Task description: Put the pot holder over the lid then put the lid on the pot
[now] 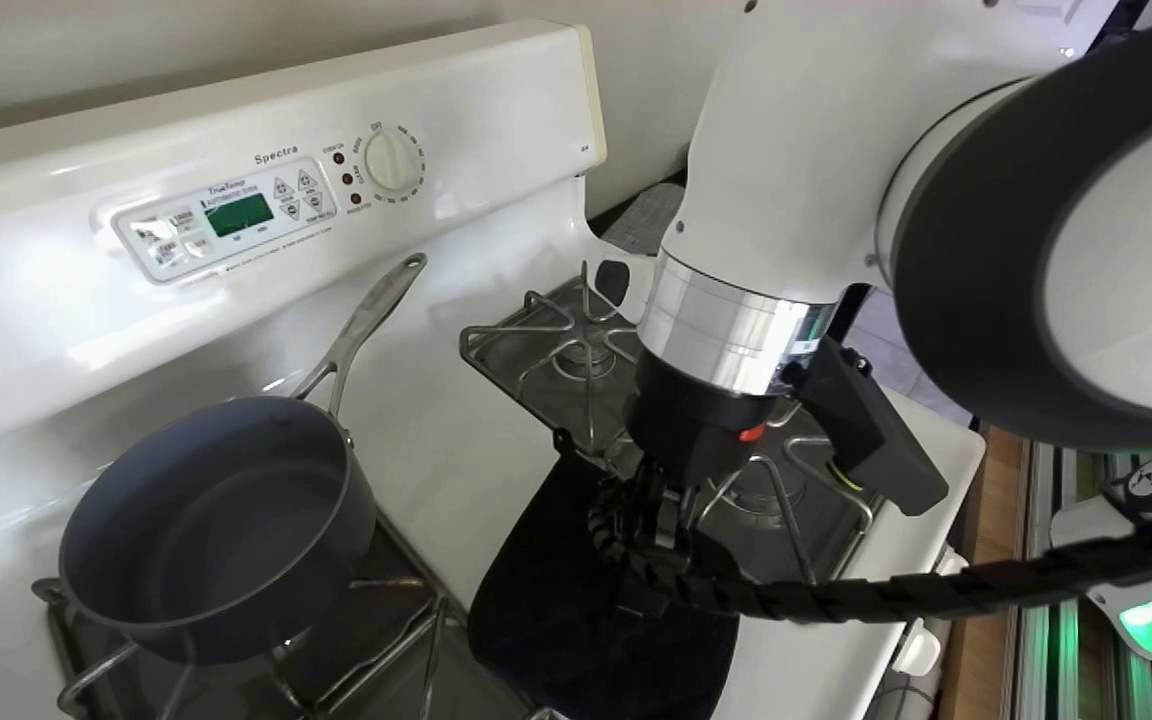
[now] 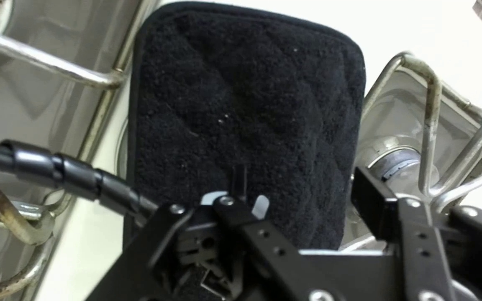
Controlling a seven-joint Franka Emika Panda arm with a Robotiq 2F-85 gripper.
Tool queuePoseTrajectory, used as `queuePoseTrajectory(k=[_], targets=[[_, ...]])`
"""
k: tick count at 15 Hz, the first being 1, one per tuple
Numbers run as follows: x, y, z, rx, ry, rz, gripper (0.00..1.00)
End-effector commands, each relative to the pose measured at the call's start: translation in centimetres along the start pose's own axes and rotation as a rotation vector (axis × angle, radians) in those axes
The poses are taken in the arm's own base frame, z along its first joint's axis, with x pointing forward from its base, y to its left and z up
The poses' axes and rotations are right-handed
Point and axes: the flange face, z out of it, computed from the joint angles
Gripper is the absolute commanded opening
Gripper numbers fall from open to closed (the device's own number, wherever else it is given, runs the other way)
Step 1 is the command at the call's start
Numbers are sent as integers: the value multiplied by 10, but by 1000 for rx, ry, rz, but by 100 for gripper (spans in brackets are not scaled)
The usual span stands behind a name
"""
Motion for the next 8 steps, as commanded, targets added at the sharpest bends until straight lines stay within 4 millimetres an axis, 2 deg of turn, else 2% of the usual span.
queuePoseTrajectory(k=[1,2,8], targets=[[-3,1,4,5,11,2,96],[-2,2,3,5,12,5,100],[4,5,-9,19,12,20,100]])
